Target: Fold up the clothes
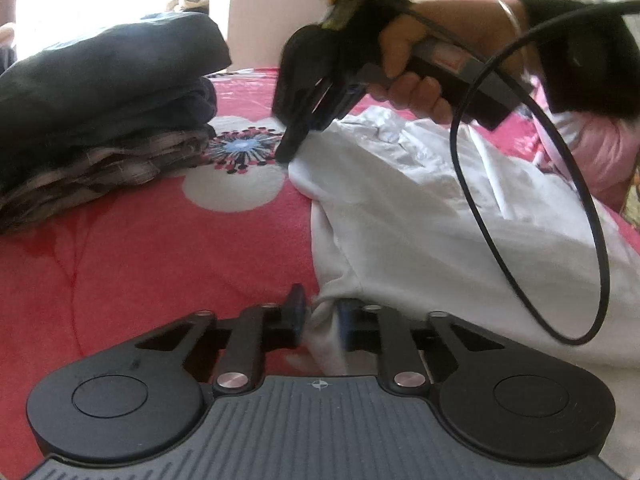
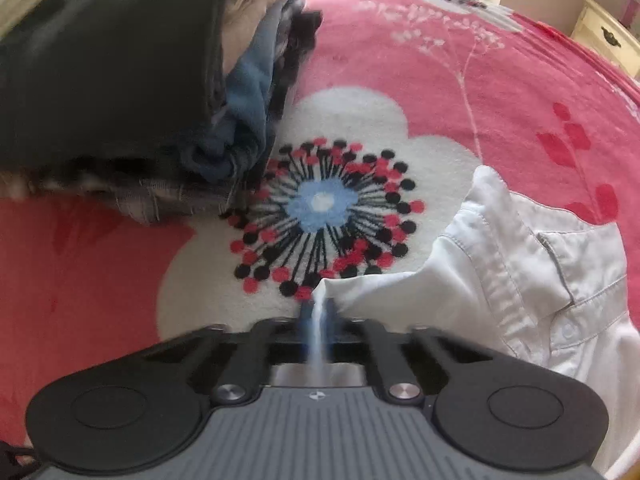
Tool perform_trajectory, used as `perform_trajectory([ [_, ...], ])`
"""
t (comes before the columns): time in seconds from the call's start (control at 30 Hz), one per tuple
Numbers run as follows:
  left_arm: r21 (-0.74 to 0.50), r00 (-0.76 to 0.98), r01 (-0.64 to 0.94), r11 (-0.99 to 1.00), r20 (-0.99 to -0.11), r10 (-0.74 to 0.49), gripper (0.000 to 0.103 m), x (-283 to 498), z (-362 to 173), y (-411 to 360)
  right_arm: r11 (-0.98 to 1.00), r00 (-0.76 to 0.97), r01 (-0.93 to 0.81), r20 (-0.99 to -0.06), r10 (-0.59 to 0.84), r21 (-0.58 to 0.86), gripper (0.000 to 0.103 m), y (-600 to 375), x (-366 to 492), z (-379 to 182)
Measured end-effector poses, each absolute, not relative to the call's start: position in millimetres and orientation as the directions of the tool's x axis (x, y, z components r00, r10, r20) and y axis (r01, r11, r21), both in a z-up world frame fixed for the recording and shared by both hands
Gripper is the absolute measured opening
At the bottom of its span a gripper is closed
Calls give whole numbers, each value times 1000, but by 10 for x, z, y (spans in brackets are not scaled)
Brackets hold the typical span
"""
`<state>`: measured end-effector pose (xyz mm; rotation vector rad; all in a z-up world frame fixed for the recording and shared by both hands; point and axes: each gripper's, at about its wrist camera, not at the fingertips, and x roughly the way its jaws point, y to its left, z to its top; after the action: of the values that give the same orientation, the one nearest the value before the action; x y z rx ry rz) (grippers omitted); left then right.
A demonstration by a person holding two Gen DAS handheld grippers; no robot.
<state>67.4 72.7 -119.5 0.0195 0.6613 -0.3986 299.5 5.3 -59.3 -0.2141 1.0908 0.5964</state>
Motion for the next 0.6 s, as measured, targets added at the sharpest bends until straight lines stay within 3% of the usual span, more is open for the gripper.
perform_trajectory([
  [0.13,-153,730,308,939,-595,-337,4,607,-1188,770,720,388,-589,-652,651,368,3,-381,2810,-404],
  [0.23,-186,739,263,947,-592,-322,4,555,-1183,807,675,420,-539,-533,734,505,3,-643,2815,-494],
  [0.5,-253,736,191,948,-602,-309,3,532,-1199,880,663,424,-426,-511,748,616,3,-674,3016,-976],
  [0.6,-254,731,187,949,-610,-307,3,515,-1213,898,692,415,-409,-554,721,594,4,-593,3090,-1113],
])
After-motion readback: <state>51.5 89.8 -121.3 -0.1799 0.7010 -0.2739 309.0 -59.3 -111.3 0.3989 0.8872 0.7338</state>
